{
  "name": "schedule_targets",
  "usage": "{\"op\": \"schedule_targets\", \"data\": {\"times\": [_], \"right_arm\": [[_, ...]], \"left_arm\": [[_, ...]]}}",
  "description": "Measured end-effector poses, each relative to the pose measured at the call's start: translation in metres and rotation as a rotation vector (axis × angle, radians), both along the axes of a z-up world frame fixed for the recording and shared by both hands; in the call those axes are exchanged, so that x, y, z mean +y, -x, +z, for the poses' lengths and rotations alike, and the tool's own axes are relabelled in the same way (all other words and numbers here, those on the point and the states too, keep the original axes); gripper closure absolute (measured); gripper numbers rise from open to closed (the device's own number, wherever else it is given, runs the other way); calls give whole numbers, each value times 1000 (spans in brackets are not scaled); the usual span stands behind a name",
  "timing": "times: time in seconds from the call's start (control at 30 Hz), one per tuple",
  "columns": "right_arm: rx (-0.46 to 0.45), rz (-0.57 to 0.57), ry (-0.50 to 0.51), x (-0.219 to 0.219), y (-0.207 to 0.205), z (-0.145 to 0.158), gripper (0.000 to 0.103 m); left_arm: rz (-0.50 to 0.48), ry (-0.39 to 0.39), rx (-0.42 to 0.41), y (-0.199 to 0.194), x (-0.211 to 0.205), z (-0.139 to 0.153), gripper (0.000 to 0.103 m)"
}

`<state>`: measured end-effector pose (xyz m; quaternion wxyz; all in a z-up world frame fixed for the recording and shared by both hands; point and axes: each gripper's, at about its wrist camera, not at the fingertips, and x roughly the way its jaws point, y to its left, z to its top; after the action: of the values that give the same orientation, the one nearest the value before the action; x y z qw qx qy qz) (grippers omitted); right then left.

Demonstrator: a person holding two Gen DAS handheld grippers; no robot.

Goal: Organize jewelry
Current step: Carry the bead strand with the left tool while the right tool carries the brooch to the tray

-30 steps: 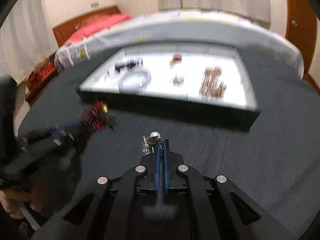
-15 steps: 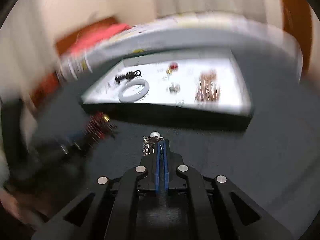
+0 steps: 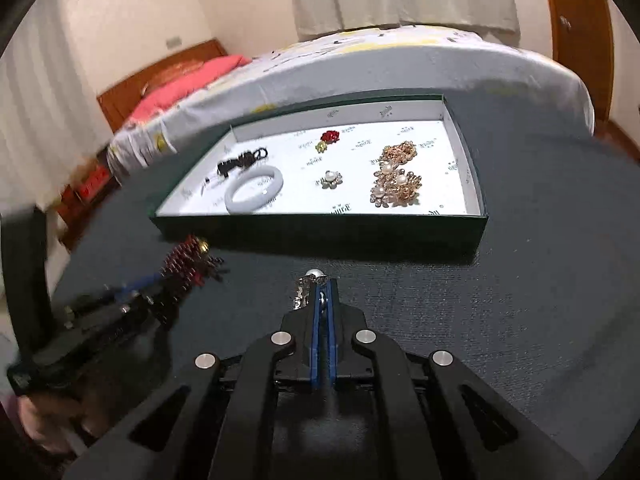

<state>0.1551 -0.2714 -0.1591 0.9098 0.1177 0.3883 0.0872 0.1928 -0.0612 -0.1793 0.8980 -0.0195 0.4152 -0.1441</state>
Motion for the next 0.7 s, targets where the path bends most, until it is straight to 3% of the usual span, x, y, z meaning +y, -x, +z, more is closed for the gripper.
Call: {"op": "schedule_targets", "data": {"times": [0.7], "right_arm": [[-59, -8, -99, -7, 8, 19, 100]], "left_arm": [[-29, 19, -95, 12, -5, 42, 92]]}}
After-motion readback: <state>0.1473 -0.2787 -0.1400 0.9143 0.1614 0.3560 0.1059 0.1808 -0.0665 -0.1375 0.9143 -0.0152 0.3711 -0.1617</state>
